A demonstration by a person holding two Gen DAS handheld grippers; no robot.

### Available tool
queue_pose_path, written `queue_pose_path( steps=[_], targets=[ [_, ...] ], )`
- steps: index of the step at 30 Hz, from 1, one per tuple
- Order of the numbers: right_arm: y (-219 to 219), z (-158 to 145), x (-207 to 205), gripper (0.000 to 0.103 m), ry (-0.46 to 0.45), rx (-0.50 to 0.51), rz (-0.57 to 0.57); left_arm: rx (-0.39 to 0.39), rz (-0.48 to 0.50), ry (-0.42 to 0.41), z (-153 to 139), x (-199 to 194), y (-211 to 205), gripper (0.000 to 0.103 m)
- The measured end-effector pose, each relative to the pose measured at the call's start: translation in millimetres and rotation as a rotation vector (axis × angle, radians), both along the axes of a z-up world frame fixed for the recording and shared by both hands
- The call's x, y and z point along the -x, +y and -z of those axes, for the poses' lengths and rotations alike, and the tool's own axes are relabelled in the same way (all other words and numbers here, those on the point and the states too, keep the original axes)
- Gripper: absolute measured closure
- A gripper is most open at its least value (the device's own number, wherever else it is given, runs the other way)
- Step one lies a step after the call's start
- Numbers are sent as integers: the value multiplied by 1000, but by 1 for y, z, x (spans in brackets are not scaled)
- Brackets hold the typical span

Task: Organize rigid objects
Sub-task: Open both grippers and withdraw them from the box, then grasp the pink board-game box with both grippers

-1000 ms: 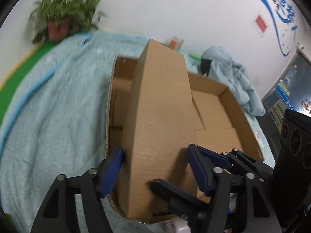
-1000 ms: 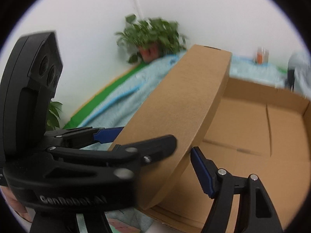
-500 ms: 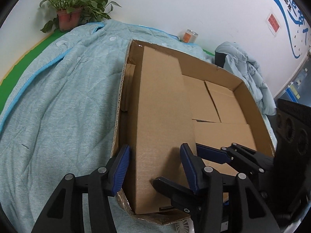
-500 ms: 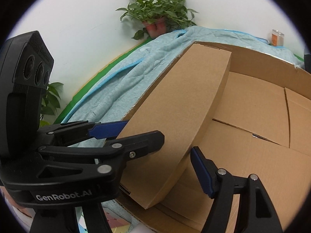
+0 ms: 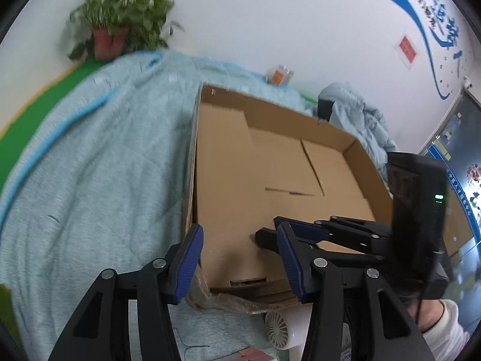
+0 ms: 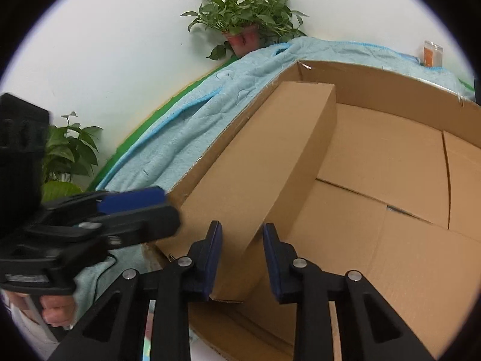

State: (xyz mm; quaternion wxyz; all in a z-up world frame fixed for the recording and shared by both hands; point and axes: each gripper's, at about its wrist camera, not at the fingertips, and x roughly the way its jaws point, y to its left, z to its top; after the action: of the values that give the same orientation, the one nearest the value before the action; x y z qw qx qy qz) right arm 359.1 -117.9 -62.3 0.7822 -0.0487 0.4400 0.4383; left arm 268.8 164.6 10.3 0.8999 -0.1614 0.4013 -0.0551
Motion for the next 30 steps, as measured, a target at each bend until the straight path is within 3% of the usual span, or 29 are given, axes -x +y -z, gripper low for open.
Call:
queue_pose_path(
  steps=[2, 4, 6, 7, 8, 9, 11, 14, 20, 21, 22, 24, 25, 26, 27, 28, 29, 30],
  targets=[
    [3, -2, 3, 74, -26, 20, 1, -27, -3, -35, -9, 12, -5, 51],
    [2, -3, 3, 70, -20, 32, 13, -53, -6, -75, -19, 28, -12, 39],
    [-4, -11, 7, 43, -50, 98, 68, -85, -32, -123, -29, 47, -19, 23],
    [-13, -20, 13, 25, -100, 109, 108, -103, -49, -150, -34, 57, -22, 14],
    [-22, -29, 20, 20, -137, 99, 136, -131, -73, -188, -42, 72, -27, 9],
    [-37, -41, 30, 20, -171, 78, 164, -155, -88, -217, -48, 82, -30, 0],
    [-63, -59, 49, 19, -198, 60, 218, -209, -102, -279, -60, 103, -40, 0],
    [-103, -76, 83, 18, -260, 22, 306, -278, -100, -294, -71, 128, -61, 1],
    [-148, -69, 138, 18, -260, -58, 345, -228, -129, -274, -69, 167, -95, 1],
    [-151, -67, 141, 19, -247, -61, 349, -225, -134, -264, -64, 174, -102, 12],
    [-157, -63, 149, 21, -247, -64, 352, -225, -128, -253, -60, 181, -108, 50],
    [-168, -58, 169, 46, -309, -33, 374, -217, -74, -189, -48, 182, -122, 93],
    [-171, -57, 171, 55, -323, -20, 378, -212, -53, -171, -42, 186, -131, 93],
    [-174, -55, 176, 55, -331, -7, 385, -211, -35, -169, -38, 190, -140, 93],
    [-178, -53, 180, 55, -332, -9, 381, -211, -19, -164, -34, 195, -149, 83],
    [-180, -53, 185, 45, -334, -16, 359, -206, -4, -153, -31, 198, -156, 49],
    [-181, -52, 188, 20, -340, -11, 344, -194, 8, -142, -29, 200, -161, 23],
    [-183, -51, 192, 11, -350, -10, 340, -189, -8, -140, -28, 203, -164, 0]
  ],
)
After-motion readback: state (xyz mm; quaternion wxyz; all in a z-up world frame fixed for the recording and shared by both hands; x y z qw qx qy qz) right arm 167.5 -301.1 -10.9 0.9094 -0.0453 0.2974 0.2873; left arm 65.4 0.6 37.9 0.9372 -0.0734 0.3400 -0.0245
